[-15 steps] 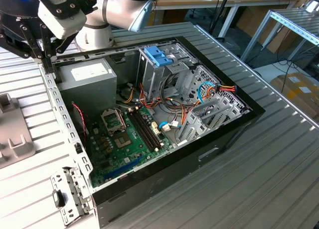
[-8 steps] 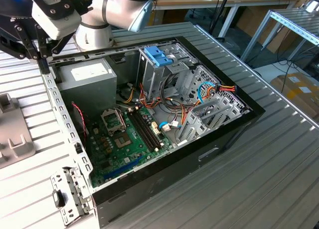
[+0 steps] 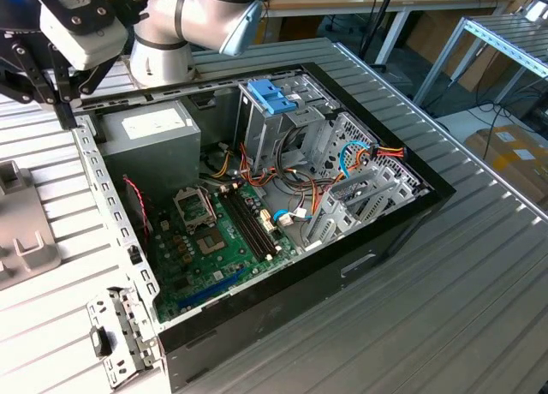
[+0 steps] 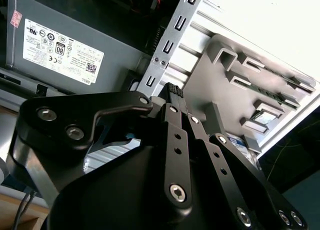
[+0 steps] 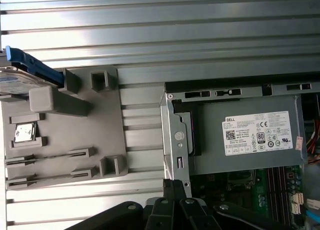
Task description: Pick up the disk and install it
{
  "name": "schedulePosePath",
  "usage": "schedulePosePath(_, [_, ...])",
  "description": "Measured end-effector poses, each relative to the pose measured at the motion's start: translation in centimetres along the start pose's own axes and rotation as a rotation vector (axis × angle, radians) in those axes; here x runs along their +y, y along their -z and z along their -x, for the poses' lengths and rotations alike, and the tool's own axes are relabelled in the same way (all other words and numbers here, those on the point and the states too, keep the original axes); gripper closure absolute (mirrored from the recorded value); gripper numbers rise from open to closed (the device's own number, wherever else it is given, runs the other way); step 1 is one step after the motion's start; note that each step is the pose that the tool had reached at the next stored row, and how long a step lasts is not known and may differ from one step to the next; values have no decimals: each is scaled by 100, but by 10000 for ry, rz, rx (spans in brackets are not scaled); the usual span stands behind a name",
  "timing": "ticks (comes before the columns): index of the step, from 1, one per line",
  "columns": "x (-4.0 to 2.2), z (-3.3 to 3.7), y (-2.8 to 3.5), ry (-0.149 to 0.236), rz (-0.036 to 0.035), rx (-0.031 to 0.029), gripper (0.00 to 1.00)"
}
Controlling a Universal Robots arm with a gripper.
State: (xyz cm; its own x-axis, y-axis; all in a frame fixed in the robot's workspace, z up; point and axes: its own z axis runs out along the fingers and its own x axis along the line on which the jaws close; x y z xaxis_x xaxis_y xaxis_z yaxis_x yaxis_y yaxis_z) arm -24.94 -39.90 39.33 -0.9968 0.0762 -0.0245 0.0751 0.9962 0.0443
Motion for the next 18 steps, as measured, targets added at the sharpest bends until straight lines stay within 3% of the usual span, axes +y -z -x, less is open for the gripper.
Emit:
schedulePosePath(13, [-9, -116, 2, 0, 0, 0, 89])
schedulePosePath(18, [-15, -197, 4, -1, 0, 0, 89])
